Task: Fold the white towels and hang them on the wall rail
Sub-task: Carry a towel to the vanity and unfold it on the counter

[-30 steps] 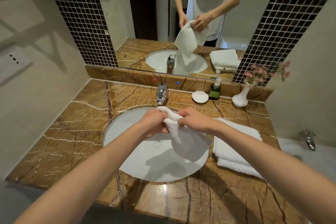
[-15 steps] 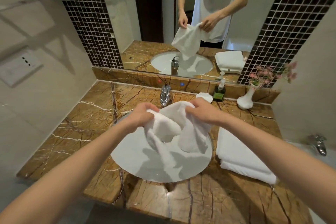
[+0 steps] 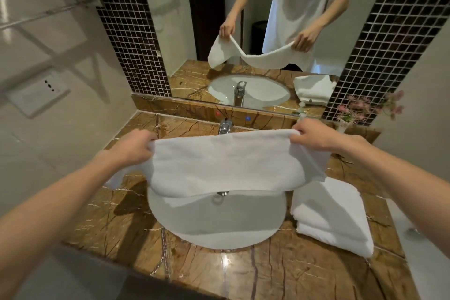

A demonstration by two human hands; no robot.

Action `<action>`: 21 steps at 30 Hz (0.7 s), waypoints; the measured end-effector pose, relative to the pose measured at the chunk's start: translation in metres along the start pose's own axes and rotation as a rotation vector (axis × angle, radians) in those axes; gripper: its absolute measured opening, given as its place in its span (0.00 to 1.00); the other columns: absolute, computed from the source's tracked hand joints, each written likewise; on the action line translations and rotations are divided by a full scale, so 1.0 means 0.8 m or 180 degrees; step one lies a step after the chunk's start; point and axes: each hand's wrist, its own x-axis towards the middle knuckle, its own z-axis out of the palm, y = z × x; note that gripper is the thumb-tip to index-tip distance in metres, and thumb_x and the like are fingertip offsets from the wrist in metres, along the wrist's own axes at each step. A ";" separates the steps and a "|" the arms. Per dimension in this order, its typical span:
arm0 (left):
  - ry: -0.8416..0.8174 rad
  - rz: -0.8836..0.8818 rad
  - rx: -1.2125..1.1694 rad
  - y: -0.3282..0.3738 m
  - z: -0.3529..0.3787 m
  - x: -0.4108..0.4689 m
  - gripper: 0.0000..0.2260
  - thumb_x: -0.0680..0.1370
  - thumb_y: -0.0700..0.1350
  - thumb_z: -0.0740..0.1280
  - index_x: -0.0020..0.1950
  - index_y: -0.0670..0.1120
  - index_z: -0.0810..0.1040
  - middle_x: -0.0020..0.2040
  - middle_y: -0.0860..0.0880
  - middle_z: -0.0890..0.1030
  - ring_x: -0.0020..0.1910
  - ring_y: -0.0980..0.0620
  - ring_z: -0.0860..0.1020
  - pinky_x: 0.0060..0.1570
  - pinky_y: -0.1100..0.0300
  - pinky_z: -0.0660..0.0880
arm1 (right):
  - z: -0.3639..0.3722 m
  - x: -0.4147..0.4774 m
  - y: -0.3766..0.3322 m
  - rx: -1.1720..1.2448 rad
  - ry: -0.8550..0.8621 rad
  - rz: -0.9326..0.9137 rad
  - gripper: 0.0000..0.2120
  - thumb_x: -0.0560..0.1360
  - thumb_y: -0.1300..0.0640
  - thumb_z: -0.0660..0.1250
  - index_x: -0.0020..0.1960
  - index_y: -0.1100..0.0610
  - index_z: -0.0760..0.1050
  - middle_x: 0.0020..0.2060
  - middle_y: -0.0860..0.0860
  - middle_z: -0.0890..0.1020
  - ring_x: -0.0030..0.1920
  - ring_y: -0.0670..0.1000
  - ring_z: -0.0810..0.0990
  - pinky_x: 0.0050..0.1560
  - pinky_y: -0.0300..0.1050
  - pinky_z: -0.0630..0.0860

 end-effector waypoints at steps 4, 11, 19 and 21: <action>0.0197 -0.0045 0.0157 -0.032 -0.005 -0.006 0.16 0.68 0.31 0.61 0.28 0.50 0.65 0.29 0.49 0.71 0.34 0.44 0.72 0.32 0.56 0.66 | -0.009 -0.003 0.020 -0.0044 0.0060 0.0147 0.15 0.75 0.58 0.64 0.31 0.57 0.66 0.28 0.54 0.69 0.29 0.51 0.65 0.31 0.45 0.60; 0.0246 0.0067 0.0246 -0.055 -0.001 -0.004 0.18 0.67 0.30 0.63 0.28 0.51 0.61 0.28 0.51 0.68 0.33 0.45 0.70 0.34 0.54 0.69 | -0.006 -0.005 0.012 -0.0211 0.0026 0.0051 0.15 0.75 0.58 0.64 0.30 0.56 0.68 0.27 0.52 0.71 0.28 0.50 0.67 0.30 0.45 0.61; 0.0264 0.0023 0.0043 -0.085 0.024 0.001 0.16 0.68 0.30 0.62 0.27 0.46 0.64 0.28 0.45 0.70 0.33 0.42 0.72 0.34 0.55 0.66 | 0.026 -0.023 -0.016 -0.0276 0.0095 0.0350 0.14 0.75 0.57 0.64 0.31 0.57 0.67 0.28 0.55 0.71 0.30 0.52 0.69 0.33 0.47 0.62; 0.0323 0.0065 -0.0089 -0.099 0.029 0.005 0.14 0.69 0.32 0.62 0.27 0.47 0.65 0.28 0.44 0.72 0.32 0.42 0.73 0.34 0.52 0.71 | 0.039 -0.031 -0.027 -0.0383 0.0077 0.0479 0.13 0.75 0.57 0.64 0.32 0.57 0.67 0.29 0.56 0.72 0.32 0.54 0.71 0.34 0.48 0.63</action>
